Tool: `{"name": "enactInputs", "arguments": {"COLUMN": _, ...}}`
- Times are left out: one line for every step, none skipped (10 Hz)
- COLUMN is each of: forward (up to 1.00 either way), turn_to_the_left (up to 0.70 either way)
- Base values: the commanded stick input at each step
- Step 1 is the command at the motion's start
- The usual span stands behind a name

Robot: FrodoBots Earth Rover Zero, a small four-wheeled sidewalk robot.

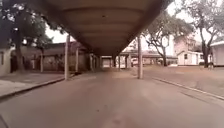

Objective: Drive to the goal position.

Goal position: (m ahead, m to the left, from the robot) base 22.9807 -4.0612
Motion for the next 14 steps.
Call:
{"name": "enactInputs", "arguments": {"forward": 0.7, "turn_to_the_left": 0.0}}
{"name": "enactInputs", "arguments": {"forward": 0.7, "turn_to_the_left": 0.0}}
{"name": "enactInputs", "arguments": {"forward": 0.7, "turn_to_the_left": 0.0}}
{"name": "enactInputs", "arguments": {"forward": 0.7, "turn_to_the_left": 0.0}}
{"name": "enactInputs", "arguments": {"forward": 0.7, "turn_to_the_left": 0.0}}
{"name": "enactInputs", "arguments": {"forward": 0.7, "turn_to_the_left": 0.0}}
{"name": "enactInputs", "arguments": {"forward": 0.7, "turn_to_the_left": 0.0}}
{"name": "enactInputs", "arguments": {"forward": 0.7, "turn_to_the_left": 0.0}}
{"name": "enactInputs", "arguments": {"forward": 0.7, "turn_to_the_left": 0.0}}
{"name": "enactInputs", "arguments": {"forward": 0.7, "turn_to_the_left": 0.0}}
{"name": "enactInputs", "arguments": {"forward": 0.7, "turn_to_the_left": 0.01}}
{"name": "enactInputs", "arguments": {"forward": 0.7, "turn_to_the_left": 0.06}}
{"name": "enactInputs", "arguments": {"forward": 0.7, "turn_to_the_left": 0.11}}
{"name": "enactInputs", "arguments": {"forward": 0.7, "turn_to_the_left": 0.05}}
